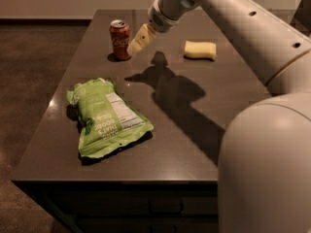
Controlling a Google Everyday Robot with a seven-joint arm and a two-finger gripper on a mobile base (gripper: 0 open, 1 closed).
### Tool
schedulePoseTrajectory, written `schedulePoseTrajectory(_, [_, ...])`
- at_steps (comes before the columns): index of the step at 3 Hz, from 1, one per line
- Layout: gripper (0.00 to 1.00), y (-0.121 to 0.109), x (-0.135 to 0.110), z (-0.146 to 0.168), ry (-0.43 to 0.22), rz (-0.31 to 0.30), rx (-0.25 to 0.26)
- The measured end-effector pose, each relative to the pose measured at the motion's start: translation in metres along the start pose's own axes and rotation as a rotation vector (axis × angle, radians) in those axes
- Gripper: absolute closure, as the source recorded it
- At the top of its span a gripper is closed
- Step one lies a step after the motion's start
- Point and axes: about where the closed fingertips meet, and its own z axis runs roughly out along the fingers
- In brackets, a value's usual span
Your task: Knock coke can over
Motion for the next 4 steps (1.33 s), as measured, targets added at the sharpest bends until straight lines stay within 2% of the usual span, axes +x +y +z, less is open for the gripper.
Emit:
schedulePoseTrajectory(2, [0.00, 0.007, -0.048, 0.046, -0.031, 0.004, 0.007])
schedulePoseTrajectory(3, [0.13, 0.009, -0.062, 0.061, -0.040, 0.015, -0.011])
schedulePoseTrajectory(4, [0.38, 0.009, -0.071, 0.069, -0.053, 0.023, -0.030])
